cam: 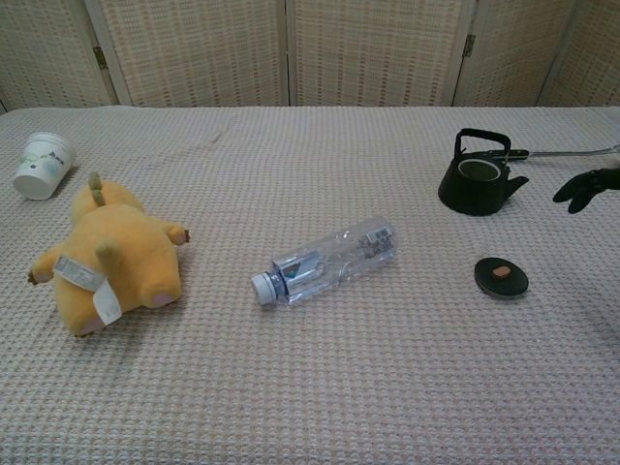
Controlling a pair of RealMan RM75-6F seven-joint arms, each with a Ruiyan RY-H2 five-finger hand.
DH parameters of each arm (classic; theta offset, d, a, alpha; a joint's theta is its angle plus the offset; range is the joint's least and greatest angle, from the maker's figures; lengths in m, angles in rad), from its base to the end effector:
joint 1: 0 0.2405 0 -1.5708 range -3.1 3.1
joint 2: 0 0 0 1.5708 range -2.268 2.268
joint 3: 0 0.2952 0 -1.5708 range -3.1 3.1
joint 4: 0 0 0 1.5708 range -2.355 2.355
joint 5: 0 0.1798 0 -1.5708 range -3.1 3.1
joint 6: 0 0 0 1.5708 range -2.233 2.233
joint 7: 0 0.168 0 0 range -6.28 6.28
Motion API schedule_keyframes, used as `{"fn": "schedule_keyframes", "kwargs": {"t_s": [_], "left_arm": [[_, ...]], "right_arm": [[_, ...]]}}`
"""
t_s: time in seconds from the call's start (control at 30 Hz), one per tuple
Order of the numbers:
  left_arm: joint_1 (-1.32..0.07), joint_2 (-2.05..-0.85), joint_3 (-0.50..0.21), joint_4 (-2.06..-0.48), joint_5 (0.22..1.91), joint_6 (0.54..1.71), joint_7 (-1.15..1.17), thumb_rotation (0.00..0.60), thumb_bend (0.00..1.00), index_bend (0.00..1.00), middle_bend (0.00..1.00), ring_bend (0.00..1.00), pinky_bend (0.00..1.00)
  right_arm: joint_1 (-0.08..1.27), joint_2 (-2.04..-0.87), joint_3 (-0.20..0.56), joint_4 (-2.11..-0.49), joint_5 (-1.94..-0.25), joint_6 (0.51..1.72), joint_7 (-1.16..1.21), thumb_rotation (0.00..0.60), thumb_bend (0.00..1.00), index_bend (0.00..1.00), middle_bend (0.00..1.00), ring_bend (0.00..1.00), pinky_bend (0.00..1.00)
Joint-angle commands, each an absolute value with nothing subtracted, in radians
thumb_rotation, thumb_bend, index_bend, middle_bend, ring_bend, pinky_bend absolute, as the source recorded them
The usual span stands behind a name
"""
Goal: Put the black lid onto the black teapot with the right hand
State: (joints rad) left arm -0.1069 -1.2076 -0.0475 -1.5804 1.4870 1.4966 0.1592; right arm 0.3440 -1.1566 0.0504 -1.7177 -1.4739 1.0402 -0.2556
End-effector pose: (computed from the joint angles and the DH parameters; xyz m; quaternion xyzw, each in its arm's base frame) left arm -0.3320 0.2125 0.1775 -0.6119 -0.3518 -0.3651 0.6070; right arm -0.2770 -0.2664 0.1146 0.7602 -0.3674 0.2915 0.4496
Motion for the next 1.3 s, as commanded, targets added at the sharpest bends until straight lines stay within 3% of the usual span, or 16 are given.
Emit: {"fn": "schedule_keyframes", "kwargs": {"t_s": [0.03,0.43,1.3], "left_arm": [[-0.108,-1.210,-0.046,-1.578,1.488,1.493,0.158,0.600,0.29,0.09,0.00,0.00,0.00],[-0.111,-1.219,-0.046,-1.567,1.485,1.485,0.152,0.600,0.29,0.09,0.00,0.00,0.00],[-0.105,-1.219,-0.051,-1.551,1.475,1.488,0.136,0.600,0.29,0.09,0.00,0.00,0.00]], "right_arm": [[0.378,-1.190,0.055,-1.698,-1.429,0.988,-0.292,0.600,0.33,0.22,0.28,0.93,0.78],[0.468,-1.293,0.059,-1.637,-1.304,0.883,-0.414,0.600,0.33,0.23,0.18,0.93,0.80],[0.550,-1.413,0.049,-1.523,-1.226,0.867,-0.449,0.600,0.33,0.23,0.28,0.93,0.81]]}}
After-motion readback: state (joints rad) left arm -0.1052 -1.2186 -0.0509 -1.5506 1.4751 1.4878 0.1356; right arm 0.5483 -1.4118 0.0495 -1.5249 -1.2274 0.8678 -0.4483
